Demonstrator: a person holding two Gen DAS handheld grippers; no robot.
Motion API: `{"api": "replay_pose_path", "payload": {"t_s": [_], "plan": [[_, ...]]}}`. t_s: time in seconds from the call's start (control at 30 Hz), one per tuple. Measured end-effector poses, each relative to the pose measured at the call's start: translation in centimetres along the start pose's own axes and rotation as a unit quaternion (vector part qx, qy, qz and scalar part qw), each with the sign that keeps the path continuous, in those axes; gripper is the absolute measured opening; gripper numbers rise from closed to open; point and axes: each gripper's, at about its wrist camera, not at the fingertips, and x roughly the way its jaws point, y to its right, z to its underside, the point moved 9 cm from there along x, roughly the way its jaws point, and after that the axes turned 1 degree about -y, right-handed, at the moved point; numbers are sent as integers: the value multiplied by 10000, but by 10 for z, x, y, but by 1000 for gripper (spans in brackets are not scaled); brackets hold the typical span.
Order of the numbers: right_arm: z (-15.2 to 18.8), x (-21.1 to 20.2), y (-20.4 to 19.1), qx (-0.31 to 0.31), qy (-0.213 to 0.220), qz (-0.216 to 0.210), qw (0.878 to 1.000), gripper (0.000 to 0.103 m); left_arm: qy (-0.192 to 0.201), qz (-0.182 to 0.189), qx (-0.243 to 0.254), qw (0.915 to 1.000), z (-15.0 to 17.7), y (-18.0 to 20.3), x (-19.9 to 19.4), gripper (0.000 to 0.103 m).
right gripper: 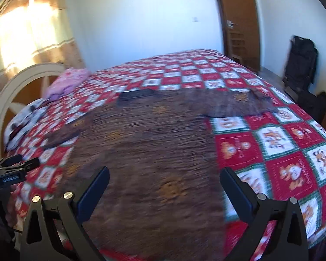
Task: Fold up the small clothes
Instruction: 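Grasp the sweater sleeve cuff with the right gripper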
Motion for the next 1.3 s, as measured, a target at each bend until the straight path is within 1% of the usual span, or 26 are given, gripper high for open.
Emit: {"api": "replay_pose_path", "payload": {"t_s": [0.07, 0.1, 0.13, 0.27, 0.33, 0.4, 0.47, 0.53, 0.57, 0.67, 0.73, 0.9, 1.07, 1.1, 1.13, 1.17, 1.2, 1.23, 1.3], "plan": [[-11, 13, 25, 162, -18, 125, 9998, 101, -2, -92, 23, 10000, -10, -1, 17, 103], [-17, 20, 40, 239, -35, 253, 9994, 99, 3, -103, 27, 9999, -15, 0, 25, 103], [-22, 26, 54, 314, -63, 366, 9988, 95, 15, -131, 24, 9999, -21, 1, 35, 103], [-51, 52, 117, 716, -132, 761, 9944, 86, -48, -208, 59, 9998, -37, 5, 66, 103], [-62, 62, 143, 917, -129, 896, 9917, 76, -56, -245, 76, 9997, -46, 6, 80, 103], [-73, 72, 173, 1163, -165, 1027, 9878, 73, -31, -267, 114, 9996, -54, 8, 90, 103], [-82, 82, 201, 1385, -171, 1168, 9833, 69, 61, -375, 170, 9991, -63, 8, 100, 103], [-90, 93, 226, 1619, -203, 1228, 9789, 61, 77, -438, 187, 9988, -70, 7, 111, 103], [-93, 99, 240, 1757, -223, 1255, 9761, 60, 44, -437, 163, 9989, -72, 7, 118, 103], [-98, 114, 264, 1934, -328, 1306, 9718, 57, -56, -454, 90, 9989, -76, 4, 136, 103], [-100, 122, 275, 2016, -383, 1347, 9694, 50, -179, -463, 0, 9988, -75, 2, 148, 103], [-108, 142, 299, 2143, -570, 1435, 9645, 50, -341, -505, -173, 9980, -72, -4, 165, 103], [-102, 161, 305, 2176, -803, 1455, 9618, 48, -389, -496, -220, 9978, -70, -6, 174, 103], [-102, 163, 305, 2122, -798, 1483, 9626, 43, -399, -487, -220, 9978, -70, -6, 176, 103], [-103, 165, 305, 2074, -798, 1486, 9636, 33, -414, -471, -226, 9978, -70, -6, 177, 103], [-105, 166, 303, 2034, -801, 1463, 9648, 27, -424, -444, -233, 9978, -69, -6, 178, 103], [-106, 167, 301, 2012, -804, 1407, 9661, 19, -433, -403, -250, 9979, -69, -5, 179, 103], [-109, 167, 298, 1984, -788, 1377, 9672, 15, -464, -349, -268, 9980, -68, -5, 180, 103], [-115, 166, 292, 1835, -726, 1356, 9709, 13, -468, -287, -266, 9981, -67, -2, 180, 103]]}}
